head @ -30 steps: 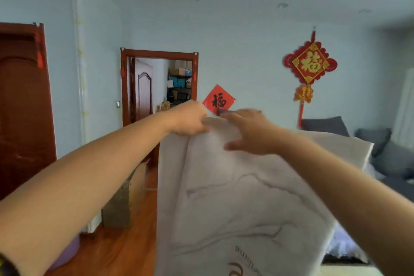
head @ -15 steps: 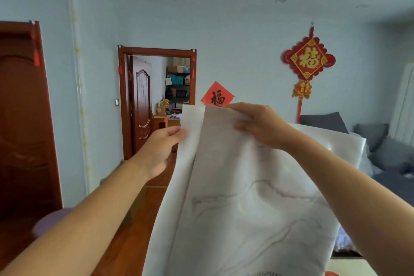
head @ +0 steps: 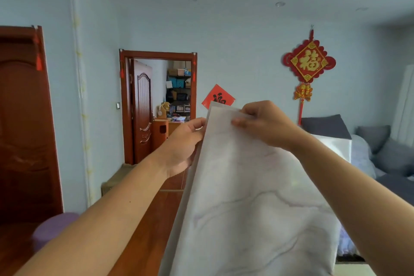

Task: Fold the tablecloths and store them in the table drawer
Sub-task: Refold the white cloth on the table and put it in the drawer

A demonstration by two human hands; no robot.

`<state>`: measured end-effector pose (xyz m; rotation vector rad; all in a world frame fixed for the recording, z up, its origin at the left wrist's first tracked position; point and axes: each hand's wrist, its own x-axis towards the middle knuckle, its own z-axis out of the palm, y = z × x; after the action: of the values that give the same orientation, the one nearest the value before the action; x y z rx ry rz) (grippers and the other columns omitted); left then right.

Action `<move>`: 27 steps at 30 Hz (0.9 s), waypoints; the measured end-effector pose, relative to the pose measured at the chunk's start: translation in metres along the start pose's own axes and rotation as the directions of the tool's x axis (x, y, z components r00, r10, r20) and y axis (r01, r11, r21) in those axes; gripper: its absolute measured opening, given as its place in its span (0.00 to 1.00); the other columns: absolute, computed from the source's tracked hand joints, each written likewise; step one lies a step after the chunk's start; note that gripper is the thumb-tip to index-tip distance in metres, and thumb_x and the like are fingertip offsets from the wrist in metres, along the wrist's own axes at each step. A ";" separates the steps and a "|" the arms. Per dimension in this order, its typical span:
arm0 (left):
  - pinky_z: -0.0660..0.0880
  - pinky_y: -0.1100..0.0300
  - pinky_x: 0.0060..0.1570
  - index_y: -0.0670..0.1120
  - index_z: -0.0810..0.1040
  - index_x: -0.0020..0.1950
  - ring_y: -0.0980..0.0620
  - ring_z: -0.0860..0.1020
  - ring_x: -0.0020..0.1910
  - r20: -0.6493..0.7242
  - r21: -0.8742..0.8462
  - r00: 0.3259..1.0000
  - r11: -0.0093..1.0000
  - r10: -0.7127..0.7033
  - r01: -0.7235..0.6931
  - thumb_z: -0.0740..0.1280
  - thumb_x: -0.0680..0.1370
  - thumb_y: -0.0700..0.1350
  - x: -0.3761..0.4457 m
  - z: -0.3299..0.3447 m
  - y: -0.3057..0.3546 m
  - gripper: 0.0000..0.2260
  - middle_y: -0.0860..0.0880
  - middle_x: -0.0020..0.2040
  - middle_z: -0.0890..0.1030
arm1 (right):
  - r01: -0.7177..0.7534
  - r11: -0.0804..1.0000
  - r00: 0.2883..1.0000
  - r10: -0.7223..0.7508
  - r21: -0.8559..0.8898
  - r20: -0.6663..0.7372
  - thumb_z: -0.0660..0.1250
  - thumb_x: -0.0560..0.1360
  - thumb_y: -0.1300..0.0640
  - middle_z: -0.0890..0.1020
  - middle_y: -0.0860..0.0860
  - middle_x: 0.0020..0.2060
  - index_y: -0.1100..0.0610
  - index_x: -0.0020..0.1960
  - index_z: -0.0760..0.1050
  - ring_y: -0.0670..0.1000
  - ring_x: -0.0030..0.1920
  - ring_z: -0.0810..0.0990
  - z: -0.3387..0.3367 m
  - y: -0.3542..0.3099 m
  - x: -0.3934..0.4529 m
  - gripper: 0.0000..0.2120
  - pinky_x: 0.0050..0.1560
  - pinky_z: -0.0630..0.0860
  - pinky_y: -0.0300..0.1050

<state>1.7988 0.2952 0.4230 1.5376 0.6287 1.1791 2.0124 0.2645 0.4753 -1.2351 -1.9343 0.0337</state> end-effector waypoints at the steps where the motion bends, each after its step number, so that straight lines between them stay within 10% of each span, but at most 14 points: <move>1: 0.73 0.36 0.66 0.44 0.79 0.66 0.36 0.80 0.61 0.016 0.002 1.000 1.000 -0.018 0.018 0.63 0.84 0.43 0.001 -0.003 0.000 0.12 0.40 0.61 0.83 | -0.006 1.000 1.000 0.006 0.005 -0.017 0.71 0.77 0.54 0.66 0.45 0.28 0.59 0.32 0.69 0.45 0.28 0.63 -0.001 -0.001 0.000 0.19 0.28 0.61 0.37; 12: 0.78 0.34 0.57 0.45 0.80 0.58 0.36 0.82 0.52 -0.130 0.337 0.920 0.889 0.369 -0.309 0.66 0.81 0.58 0.009 0.006 0.001 0.17 0.39 0.52 0.84 | -0.055 0.996 0.998 0.052 -0.065 -0.044 0.70 0.78 0.56 0.69 0.47 0.29 0.52 0.30 0.67 0.48 0.31 0.66 0.021 -0.016 0.005 0.20 0.27 0.60 0.37; 17: 0.71 0.58 0.38 0.47 0.81 0.45 0.57 0.73 0.35 -0.303 0.474 0.809 0.816 0.505 -0.332 0.63 0.84 0.45 0.023 -0.004 -0.009 0.11 0.50 0.36 0.79 | 0.066 0.947 0.991 -0.025 -0.314 0.132 0.70 0.77 0.45 0.78 0.49 0.33 0.51 0.36 0.78 0.51 0.37 0.76 -0.006 -0.020 0.007 0.14 0.35 0.68 0.41; 22: 0.64 0.63 0.31 0.48 0.73 0.39 0.57 0.67 0.32 -0.530 0.564 0.695 0.814 0.485 -0.138 0.60 0.85 0.45 0.043 -0.056 -0.004 0.14 0.52 0.33 0.70 | -0.119 0.667 0.849 0.453 -0.735 0.274 0.70 0.65 0.27 0.82 0.51 0.43 0.48 0.38 0.78 0.53 0.45 0.79 -0.081 0.063 -0.019 0.23 0.47 0.75 0.46; 27: 0.61 0.59 0.31 0.49 0.62 0.33 0.54 0.61 0.31 -0.632 0.491 0.644 0.866 0.430 -0.096 0.60 0.85 0.44 0.065 -0.080 -0.007 0.20 0.50 0.32 0.63 | -0.228 0.660 0.871 0.467 -0.716 0.153 0.75 0.68 0.36 0.82 0.50 0.40 0.56 0.44 0.81 0.51 0.42 0.80 -0.104 0.099 -0.033 0.22 0.43 0.76 0.46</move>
<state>1.7522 0.3861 0.4369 1.5015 1.2844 2.0425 2.1585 0.2509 0.4820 -2.2271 -2.0141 -0.3249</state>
